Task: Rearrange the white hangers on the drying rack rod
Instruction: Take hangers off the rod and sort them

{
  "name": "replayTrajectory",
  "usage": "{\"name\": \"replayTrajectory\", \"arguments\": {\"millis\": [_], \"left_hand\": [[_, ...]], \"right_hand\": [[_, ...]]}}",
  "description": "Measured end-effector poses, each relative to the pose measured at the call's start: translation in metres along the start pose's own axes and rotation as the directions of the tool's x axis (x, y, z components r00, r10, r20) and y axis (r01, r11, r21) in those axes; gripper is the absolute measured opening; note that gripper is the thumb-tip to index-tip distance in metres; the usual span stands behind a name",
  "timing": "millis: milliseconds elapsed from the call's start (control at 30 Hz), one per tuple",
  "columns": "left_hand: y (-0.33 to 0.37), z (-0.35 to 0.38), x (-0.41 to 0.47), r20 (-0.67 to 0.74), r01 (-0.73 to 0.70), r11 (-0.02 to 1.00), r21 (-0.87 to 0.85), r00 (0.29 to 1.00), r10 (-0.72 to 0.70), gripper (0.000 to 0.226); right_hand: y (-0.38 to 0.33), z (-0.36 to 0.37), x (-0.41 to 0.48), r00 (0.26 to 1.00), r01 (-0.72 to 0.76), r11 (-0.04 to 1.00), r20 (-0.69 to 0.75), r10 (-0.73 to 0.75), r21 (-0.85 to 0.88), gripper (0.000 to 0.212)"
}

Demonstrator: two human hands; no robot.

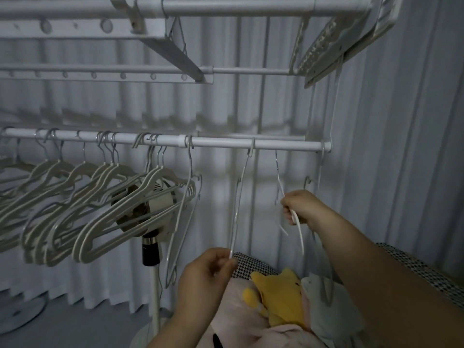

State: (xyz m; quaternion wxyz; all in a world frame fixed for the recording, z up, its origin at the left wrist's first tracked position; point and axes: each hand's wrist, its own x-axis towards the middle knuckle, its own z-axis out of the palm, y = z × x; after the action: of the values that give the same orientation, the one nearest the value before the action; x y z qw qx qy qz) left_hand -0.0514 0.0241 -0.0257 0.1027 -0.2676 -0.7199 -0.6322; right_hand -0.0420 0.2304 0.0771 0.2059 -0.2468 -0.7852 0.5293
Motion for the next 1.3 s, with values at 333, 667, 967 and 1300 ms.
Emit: {"name": "replayTrajectory", "arguments": {"millis": [333, 667, 967, 1300], "left_hand": [[-0.007, -0.017, -0.015, -0.243, -0.119, 0.983, 0.142, 0.958, 0.151, 0.036], [-0.003, -0.045, -0.083, -0.113, -0.315, 0.914, 0.257, 0.929, 0.352, 0.014], [-0.002, -0.112, -0.170, 0.152, -0.141, 0.950, 0.278, 0.983, 0.101, 0.035], [0.033, -0.160, -0.234, 0.426, -0.064, 0.832, 0.552, 0.879, -0.215, 0.029]], "right_hand": [[0.039, -0.015, -0.032, 0.963, -0.033, 0.871, 0.217, 0.158, -0.490, 0.048], [0.070, -0.031, -0.114, 0.879, 0.063, 0.674, 0.361, 0.312, -0.736, 0.022], [0.085, -0.007, -0.230, 0.788, 0.176, 0.731, 0.540, 0.297, -0.659, 0.025], [0.075, 0.002, -0.319, 0.673, 0.254, 0.919, 0.737, 0.056, -0.302, 0.022]]}}
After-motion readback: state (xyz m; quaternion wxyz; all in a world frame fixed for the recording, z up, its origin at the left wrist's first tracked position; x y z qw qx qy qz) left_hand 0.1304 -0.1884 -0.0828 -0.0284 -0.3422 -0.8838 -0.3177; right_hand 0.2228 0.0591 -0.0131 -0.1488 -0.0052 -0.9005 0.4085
